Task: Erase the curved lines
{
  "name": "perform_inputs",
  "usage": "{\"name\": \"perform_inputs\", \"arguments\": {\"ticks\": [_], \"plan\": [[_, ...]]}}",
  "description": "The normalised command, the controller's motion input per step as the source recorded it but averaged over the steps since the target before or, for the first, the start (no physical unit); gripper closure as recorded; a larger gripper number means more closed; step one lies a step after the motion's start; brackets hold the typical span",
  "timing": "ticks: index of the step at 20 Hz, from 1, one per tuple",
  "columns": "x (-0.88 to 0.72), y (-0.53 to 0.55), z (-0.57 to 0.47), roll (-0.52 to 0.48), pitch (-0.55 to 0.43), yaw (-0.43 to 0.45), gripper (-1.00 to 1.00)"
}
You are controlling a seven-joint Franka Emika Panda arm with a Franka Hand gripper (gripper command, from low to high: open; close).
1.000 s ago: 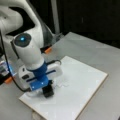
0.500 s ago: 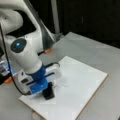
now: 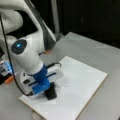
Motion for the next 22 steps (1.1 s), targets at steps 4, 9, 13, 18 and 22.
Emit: {"name": "perform_inputs", "arguments": {"ticks": [4,9,13,18,22], "plan": [[0.04,0.3,-0.35,0.026,-0.133,-0.116,1.0],[0.12,0.31,-0.4,0.042,-0.111,-0.162,1.0],[0.21,0.32,-0.44,0.077,-0.074,-0.205,1.0],[0.32,0.3,-0.48,0.114,-0.049,-0.22,1.0],[0.32,0.22,-0.52,0.13,-0.037,-0.224,1.0]]}}
